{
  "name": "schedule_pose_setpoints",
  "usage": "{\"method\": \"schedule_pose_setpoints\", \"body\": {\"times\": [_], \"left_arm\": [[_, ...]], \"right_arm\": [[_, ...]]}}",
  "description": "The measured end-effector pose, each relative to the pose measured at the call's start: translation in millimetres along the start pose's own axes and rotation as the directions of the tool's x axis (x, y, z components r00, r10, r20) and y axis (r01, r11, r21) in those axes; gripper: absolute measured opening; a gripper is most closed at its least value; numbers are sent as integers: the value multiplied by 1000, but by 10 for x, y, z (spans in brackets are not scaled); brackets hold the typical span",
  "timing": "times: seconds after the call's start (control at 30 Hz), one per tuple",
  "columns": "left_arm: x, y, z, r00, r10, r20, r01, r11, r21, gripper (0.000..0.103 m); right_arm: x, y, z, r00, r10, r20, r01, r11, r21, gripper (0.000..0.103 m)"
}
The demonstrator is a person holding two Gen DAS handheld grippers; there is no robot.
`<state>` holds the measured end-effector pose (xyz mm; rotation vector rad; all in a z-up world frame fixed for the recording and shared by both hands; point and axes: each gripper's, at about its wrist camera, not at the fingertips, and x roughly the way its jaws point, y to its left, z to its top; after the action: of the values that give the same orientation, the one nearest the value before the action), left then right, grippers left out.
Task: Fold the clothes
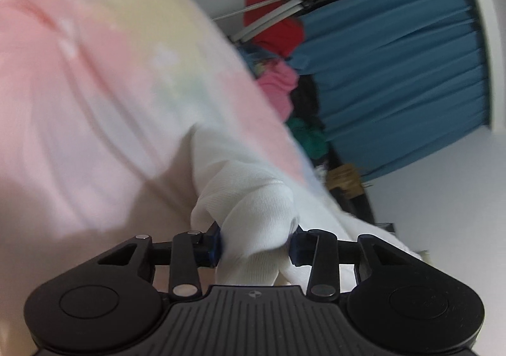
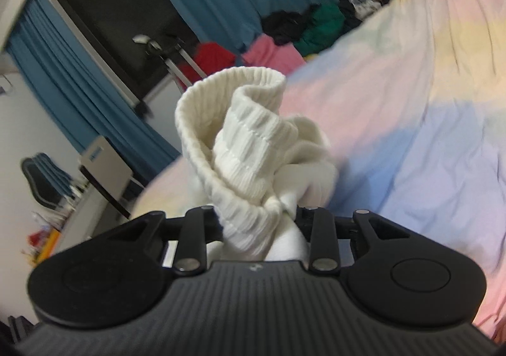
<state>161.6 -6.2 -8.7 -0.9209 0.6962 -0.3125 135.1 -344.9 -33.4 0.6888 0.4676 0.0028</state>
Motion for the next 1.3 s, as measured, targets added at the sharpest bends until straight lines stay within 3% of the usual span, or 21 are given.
{"method": "schedule_pose_setpoints", "body": {"times": [0.1, 0.23, 0.53, 0.67, 0.77, 0.9, 1.0, 1.13, 1.2, 1.3], "left_arm": [[112, -428, 89, 1000, -4, 0, 4, 998, 63, 39], [583, -1086, 191, 1000, -17, -24, 20, 990, 143, 39], [2452, -2437, 51, 992, -68, -106, 94, 960, 264, 39], [3226, -2728, -220, 990, -67, -124, 104, 942, 318, 39], [3647, -2626, -449, 988, -21, -154, 75, 931, 358, 39], [3858, -2091, -618, 980, 20, -197, 55, 926, 372, 40], [3800, -1727, -725, 976, 31, -215, 69, 894, 443, 41], [3714, -1336, -938, 965, 121, -235, 6, 878, 478, 48], [3680, -1332, -958, 964, 141, -225, -3, 853, 522, 53], [3485, -1477, -964, 964, 191, -182, -52, 814, 579, 58]], "right_arm": [[-105, 10, 270, 999, 29, 21, -29, 1000, 8, 33], [-146, -145, 796, 998, 36, 48, -38, 998, 45, 33], [39, -936, 2175, 976, -98, 193, 73, 989, 130, 33], [235, -1526, 2442, 964, -159, 212, 114, 971, 211, 33], [445, -1942, 2354, 961, -215, 173, 165, 950, 264, 33], [700, -2307, 1959, 970, -231, 76, 197, 930, 312, 34], [760, -2423, 1589, 969, -246, -8, 236, 919, 316, 37], [758, -2531, 1166, 961, -263, -83, 275, 895, 352, 44], [760, -2570, 974, 956, -274, -104, 292, 883, 366, 51], [667, -2528, 987, 957, -260, -128, 290, 873, 392, 52]]}}
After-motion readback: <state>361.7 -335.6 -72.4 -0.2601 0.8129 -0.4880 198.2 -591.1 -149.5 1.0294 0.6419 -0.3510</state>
